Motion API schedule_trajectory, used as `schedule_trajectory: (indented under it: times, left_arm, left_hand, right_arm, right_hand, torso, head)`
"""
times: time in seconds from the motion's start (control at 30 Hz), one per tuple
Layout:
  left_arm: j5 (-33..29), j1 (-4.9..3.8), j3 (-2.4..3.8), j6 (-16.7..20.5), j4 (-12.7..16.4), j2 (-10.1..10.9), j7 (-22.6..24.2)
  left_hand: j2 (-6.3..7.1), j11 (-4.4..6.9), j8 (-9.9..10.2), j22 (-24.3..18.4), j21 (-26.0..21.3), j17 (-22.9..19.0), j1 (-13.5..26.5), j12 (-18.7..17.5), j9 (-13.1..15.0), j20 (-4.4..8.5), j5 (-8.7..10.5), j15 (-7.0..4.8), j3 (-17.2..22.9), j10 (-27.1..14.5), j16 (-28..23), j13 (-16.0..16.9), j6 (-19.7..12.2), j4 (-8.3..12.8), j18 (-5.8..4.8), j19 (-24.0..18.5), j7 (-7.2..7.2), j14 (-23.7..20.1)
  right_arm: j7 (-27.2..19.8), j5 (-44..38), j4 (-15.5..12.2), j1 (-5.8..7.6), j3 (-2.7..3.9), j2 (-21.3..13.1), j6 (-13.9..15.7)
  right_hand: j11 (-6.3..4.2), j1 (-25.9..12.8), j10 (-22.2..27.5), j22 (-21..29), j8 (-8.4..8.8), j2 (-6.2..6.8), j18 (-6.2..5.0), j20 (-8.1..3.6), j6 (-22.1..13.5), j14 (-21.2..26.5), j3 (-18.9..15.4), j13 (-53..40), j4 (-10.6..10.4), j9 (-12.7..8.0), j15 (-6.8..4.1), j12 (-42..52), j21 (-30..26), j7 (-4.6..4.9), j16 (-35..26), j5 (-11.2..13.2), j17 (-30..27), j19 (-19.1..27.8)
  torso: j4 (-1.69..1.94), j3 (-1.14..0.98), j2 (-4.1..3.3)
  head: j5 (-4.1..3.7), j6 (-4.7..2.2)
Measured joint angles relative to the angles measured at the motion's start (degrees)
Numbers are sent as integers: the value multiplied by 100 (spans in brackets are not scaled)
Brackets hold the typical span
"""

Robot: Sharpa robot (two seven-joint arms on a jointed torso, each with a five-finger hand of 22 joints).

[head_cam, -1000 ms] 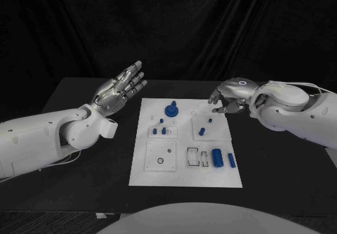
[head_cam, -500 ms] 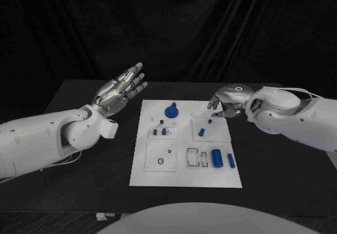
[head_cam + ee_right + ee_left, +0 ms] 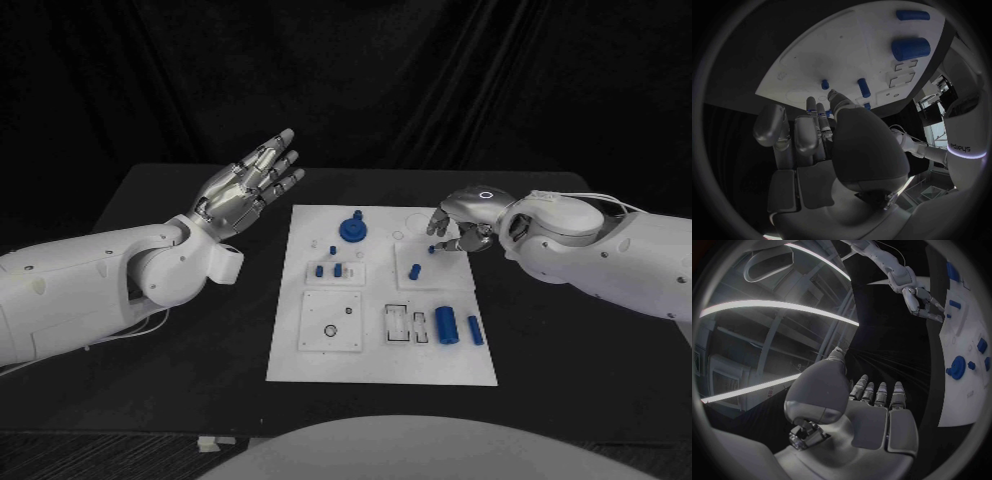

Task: Assemble the parts on the task board

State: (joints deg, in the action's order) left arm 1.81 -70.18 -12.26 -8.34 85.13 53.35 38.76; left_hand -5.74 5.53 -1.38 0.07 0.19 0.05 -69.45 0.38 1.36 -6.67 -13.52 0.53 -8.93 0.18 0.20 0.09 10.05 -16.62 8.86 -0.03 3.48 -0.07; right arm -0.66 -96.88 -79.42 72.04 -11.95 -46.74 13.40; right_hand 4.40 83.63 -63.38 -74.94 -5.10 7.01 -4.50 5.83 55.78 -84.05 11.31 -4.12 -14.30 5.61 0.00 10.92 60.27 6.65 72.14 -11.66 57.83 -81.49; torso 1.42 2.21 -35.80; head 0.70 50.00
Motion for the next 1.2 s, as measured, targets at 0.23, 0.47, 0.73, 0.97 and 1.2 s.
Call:
schedule_trajectory:
  times: [0.23, 0.47, 0.73, 0.97, 1.2]
  left_arm:
    - [-2, 5, 0, -32, -12, -16, 1]
    - [-3, 11, 0, -70, -28, -27, 2]
    - [-4, 14, 0, -101, -27, -20, 2]
    - [-5, 15, 0, -125, -23, -7, 3]
    - [-6, 16, 0, -141, -22, -3, 4]
  left_hand:
    - [-91, -41, 0, 1, 0, 0, -91, 0, 0, -71, -135, 41, -85, 0, 0, 1, 9, 11, 6, 10, -52, 0]
    - [-206, -144, 0, 1, 0, 1, -271, 0, 11, -184, -333, 124, -164, 1, 0, 1, 83, 26, 91, 0, -168, 0]
    - [-277, -205, 0, 1, 0, 3, -342, 0, 19, -224, -399, 165, -205, 20, 0, 5, 155, 35, 90, 0, -240, 0]
    - [-277, -242, 0, 33, 0, 4, -403, 0, 24, -265, -479, 206, -227, 17, 0, 8, 193, 58, 90, 0, -278, 0]
    - [-322, -289, -28, 69, 0, 5, -493, 0, 34, -316, -571, 248, -254, 22, 0, 13, 286, 85, 90, 10, -328, 0]
  right_arm:
    - [-44, 11, 85, -62, 1, 71, 7]
    - [-77, 19, 135, -91, 2, 126, 9]
    - [-90, 24, 193, -117, 2, 198, -2]
    - [-101, 26, 289, -174, 3, 268, -31]
    - [-108, 28, 375, -245, 3, 304, -72]
  right_hand:
    - [0, 0, 0, 0, 0, 0, 0, 0, 0, 0, 0, 5, 0, 0, 0, 0, -37, 0, 0, 0, -17, 0]
    - [0, 0, 0, 1, 0, 0, 0, -20, 41, 0, 41, 19, 9, -17, 0, -67, -125, 41, -61, -43, -70, 21]
    - [0, 71, 0, 1, -46, 33, -92, -20, 252, 20, 190, 27, 77, -20, -20, -200, -192, 86, -91, -354, -110, 21]
    - [0, 115, 1, 2, -85, 54, -91, -10, 358, 21, 255, 27, 129, -6, -20, -231, -258, 91, -105, -477, -127, 31]
    - [21, 183, -20, 2, -107, 61, -91, -19, 430, 20, 347, 26, 188, 10, -20, -253, -288, 82, -126, -610, -154, 62]
  torso:
    - [1, 3, 2]
    - [1, 3, -1]
    - [1, 4, 3]
    - [1, 8, 4]
    - [2, 9, 7]
  head:
    - [8, 0]
    - [2, 0]
    - [2, 0]
    - [19, 0]
    - [19, 0]
